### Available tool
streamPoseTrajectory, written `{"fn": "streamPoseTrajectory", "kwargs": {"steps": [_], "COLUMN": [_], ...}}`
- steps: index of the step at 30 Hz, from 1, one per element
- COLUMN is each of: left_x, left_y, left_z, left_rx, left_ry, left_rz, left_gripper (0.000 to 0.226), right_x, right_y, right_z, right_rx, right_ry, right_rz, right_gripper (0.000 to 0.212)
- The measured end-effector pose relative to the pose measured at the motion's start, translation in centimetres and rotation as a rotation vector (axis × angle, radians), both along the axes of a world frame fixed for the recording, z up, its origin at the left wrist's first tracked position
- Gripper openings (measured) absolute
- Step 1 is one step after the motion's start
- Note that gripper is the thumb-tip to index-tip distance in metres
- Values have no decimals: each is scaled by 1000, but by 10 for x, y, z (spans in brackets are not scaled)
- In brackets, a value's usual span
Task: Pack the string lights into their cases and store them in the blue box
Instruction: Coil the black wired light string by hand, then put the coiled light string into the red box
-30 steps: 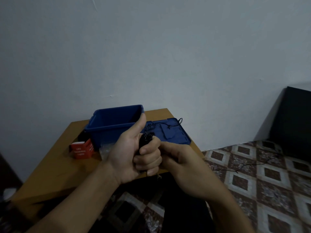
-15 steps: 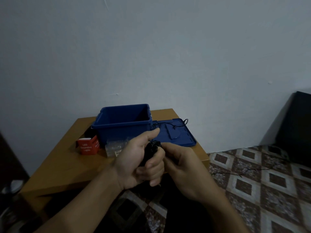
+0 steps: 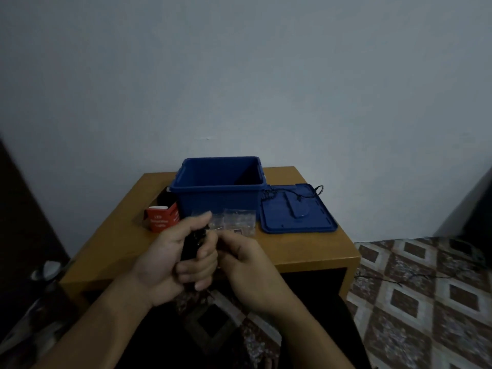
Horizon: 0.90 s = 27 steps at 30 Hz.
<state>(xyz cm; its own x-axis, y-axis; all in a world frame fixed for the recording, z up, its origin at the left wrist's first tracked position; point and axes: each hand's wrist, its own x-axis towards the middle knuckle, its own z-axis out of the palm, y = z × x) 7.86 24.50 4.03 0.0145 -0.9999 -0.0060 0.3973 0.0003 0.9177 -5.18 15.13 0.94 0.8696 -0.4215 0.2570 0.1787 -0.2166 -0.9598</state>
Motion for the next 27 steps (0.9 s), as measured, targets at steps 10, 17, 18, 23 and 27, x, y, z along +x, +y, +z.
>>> {"fn": "streamPoseTrajectory", "kwargs": {"steps": [10,17,18,23,27], "left_x": [92,155,161,186,189], "left_y": [20,1,-4,-28,-31], "left_z": [-5,-33,-36,-44,-47], "left_rx": [80,242,273,432,499], "left_ry": [-210,-569,-613,-748,-800], "left_rz": [768,1102,1101,1065,991], "left_gripper": [30,25,27,41,37], "right_x": [116,176,181,198,207], "right_y": [-3,-16,-17,-19,-18], "right_z": [5,-7,-9,-14,-10], "right_rx": [15,-33,-30,-37,-30], "right_ry": [239,350,363,424,442], "right_rz": [-45,-184,-194,-234,-219], "right_gripper": [39,52,53,45,41]}}
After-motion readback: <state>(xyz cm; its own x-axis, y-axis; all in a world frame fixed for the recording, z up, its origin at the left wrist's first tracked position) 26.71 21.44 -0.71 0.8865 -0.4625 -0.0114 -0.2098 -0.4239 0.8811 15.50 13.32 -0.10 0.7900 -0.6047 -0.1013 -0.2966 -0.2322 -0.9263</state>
